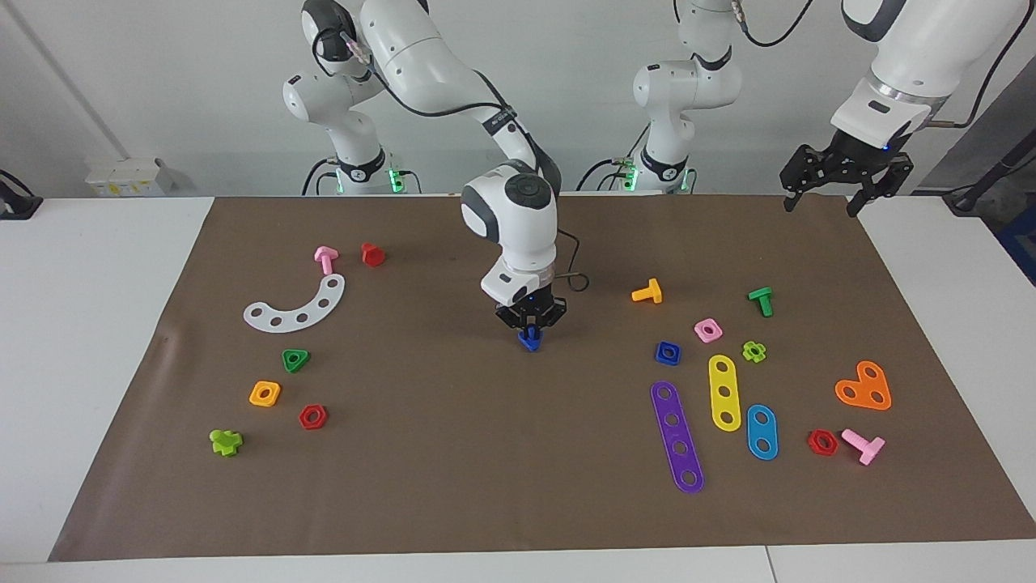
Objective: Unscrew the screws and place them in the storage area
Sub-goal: 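Grasp the blue piece with the right gripper while the left gripper retracts, then carry the blue piece with the right gripper toward the green triangle nut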
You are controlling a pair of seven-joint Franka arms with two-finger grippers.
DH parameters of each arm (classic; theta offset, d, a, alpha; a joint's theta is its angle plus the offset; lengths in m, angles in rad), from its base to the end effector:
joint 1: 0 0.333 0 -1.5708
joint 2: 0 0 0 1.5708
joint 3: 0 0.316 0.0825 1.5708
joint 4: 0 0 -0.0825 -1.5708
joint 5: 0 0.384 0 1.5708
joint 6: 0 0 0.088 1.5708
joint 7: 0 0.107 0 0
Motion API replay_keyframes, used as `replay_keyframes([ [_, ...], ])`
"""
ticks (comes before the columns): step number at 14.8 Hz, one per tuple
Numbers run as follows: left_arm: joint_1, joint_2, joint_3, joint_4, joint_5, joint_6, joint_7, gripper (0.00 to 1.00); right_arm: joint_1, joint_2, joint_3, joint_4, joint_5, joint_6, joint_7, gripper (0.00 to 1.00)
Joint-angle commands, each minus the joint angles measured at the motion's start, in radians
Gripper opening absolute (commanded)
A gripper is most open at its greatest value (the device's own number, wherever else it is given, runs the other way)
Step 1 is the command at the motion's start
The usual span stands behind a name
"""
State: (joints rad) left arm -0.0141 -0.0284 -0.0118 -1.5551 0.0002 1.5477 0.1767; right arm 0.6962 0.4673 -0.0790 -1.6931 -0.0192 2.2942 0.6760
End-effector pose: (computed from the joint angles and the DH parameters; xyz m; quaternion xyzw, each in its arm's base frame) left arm 0.5435 -0.0142 0.6454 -0.9948 0.1011 -0.0104 0.0011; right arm 0.5534 0.3995 0.3396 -0.9972 0.0181 -0.0689 0.0206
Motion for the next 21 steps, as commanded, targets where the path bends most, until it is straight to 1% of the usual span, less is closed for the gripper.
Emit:
replay_keyframes([
  [1, 0.008, -0.034, 0.006, -0.042, 0.015, 0.012, -0.002, 1.00, -0.059, -0.122, 0.001, -0.013, -0.001, -0.082, -0.019, 0.00],
  [3, 0.008, -0.034, 0.010, -0.042, 0.015, 0.014, -0.003, 1.00, -0.145, -0.186, 0.002, -0.028, 0.001, -0.100, -0.058, 0.00],
  [4, 0.008, -0.034, 0.010, -0.042, 0.015, 0.014, -0.002, 1.00, -0.191, -0.212, 0.002, -0.043, 0.001, -0.128, -0.106, 0.00],
  [5, 0.008, -0.034, 0.009, -0.042, 0.015, 0.014, -0.002, 1.00, -0.236, -0.241, 0.002, -0.066, 0.001, -0.151, -0.168, 0.00],
  [9, 0.008, -0.034, 0.010, -0.040, 0.015, 0.014, -0.002, 1.00, -0.426, -0.303, 0.004, -0.176, 0.019, -0.138, -0.433, 0.00],
  [11, 0.008, -0.034, 0.009, -0.042, 0.015, 0.014, -0.002, 1.00, -0.489, -0.335, 0.005, -0.279, 0.021, -0.055, -0.533, 0.00],
  [13, 0.008, -0.034, 0.009, -0.042, 0.015, 0.014, -0.002, 1.00, -0.546, -0.345, 0.005, -0.405, 0.021, 0.086, -0.616, 0.00],
  [14, 0.008, -0.034, 0.009, -0.042, 0.015, 0.014, -0.002, 1.00, -0.566, -0.342, 0.005, -0.445, 0.030, 0.144, -0.640, 0.00],
  [16, 0.008, -0.034, 0.010, -0.042, 0.015, 0.014, -0.002, 1.00, -0.589, -0.325, 0.005, -0.490, 0.083, 0.209, -0.680, 0.00],
  [18, 0.008, -0.034, 0.009, -0.042, 0.015, 0.014, -0.002, 1.00, -0.592, -0.311, 0.004, -0.499, 0.131, 0.226, -0.713, 0.00],
  [21, 0.008, -0.034, 0.009, -0.042, 0.015, 0.014, -0.002, 1.00, -0.589, -0.299, 0.004, -0.513, 0.163, 0.229, -0.716, 0.00],
])
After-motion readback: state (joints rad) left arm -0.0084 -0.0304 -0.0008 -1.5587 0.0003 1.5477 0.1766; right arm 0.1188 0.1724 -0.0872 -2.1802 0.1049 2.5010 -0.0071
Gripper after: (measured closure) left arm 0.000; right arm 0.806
